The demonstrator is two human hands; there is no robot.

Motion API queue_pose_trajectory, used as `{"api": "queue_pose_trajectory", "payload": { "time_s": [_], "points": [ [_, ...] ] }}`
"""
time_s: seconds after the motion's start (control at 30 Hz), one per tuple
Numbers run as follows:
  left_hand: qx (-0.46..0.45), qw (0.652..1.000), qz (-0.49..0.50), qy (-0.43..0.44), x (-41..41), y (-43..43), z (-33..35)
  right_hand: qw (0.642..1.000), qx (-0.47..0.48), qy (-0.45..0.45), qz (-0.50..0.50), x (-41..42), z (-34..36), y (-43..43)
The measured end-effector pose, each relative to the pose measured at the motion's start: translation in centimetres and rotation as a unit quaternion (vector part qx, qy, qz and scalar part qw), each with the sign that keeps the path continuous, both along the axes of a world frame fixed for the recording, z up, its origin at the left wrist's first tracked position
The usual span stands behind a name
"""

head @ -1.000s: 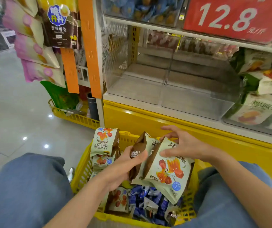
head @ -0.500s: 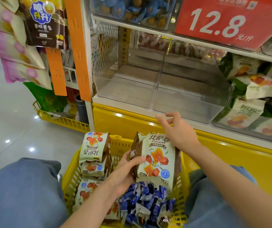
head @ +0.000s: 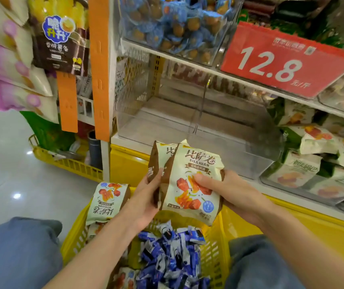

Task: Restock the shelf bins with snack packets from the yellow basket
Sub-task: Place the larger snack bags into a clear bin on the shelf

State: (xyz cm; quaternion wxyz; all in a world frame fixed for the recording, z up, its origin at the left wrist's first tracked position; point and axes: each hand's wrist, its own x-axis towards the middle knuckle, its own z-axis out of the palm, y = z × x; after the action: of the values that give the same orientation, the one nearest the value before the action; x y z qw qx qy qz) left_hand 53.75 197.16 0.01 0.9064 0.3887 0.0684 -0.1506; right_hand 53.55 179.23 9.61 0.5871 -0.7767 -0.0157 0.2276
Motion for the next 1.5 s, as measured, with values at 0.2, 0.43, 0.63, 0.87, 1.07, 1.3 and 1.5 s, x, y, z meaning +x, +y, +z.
{"api": "queue_pose_trajectory", "payload": {
  "time_s": [0.2,0.43,0.63,0.87,1.07,1.3,1.5],
  "points": [
    [0.079,0.994,0.048,-0.055,3.4,0.9,2.8,0.997,-0.008,-0.014,-0.073,3.0,4.7,-2.2],
    [0.108,0.984,0.076,-0.118,7.4,3.7,4.8,0.956,0.085,-0.001,-0.28,12.1,6.6,-5.1],
    [0.18,0.969,0.121,-0.122,9.1,3.7,4.6,0.925,0.052,-0.029,-0.374,20.7,2.6,-5.4],
    [0.26,0.946,0.147,-0.125,11.8,4.0,5.2,0.934,-0.08,-0.075,-0.34,29.9,-1.9,-5.2],
    [0.271,0.946,0.142,-0.107,13.2,3.1,4.7,0.945,-0.074,-0.106,-0.299,34.6,-3.4,-5.7],
    [0.251,0.952,0.138,-0.106,13.7,3.3,4.4,0.908,-0.285,-0.185,-0.246,36.5,-4.5,-7.1],
    [0.262,0.949,0.136,-0.11,13.4,3.0,4.5,0.908,-0.27,-0.192,-0.255,35.9,-5.1,-7.0]
  ]
}}
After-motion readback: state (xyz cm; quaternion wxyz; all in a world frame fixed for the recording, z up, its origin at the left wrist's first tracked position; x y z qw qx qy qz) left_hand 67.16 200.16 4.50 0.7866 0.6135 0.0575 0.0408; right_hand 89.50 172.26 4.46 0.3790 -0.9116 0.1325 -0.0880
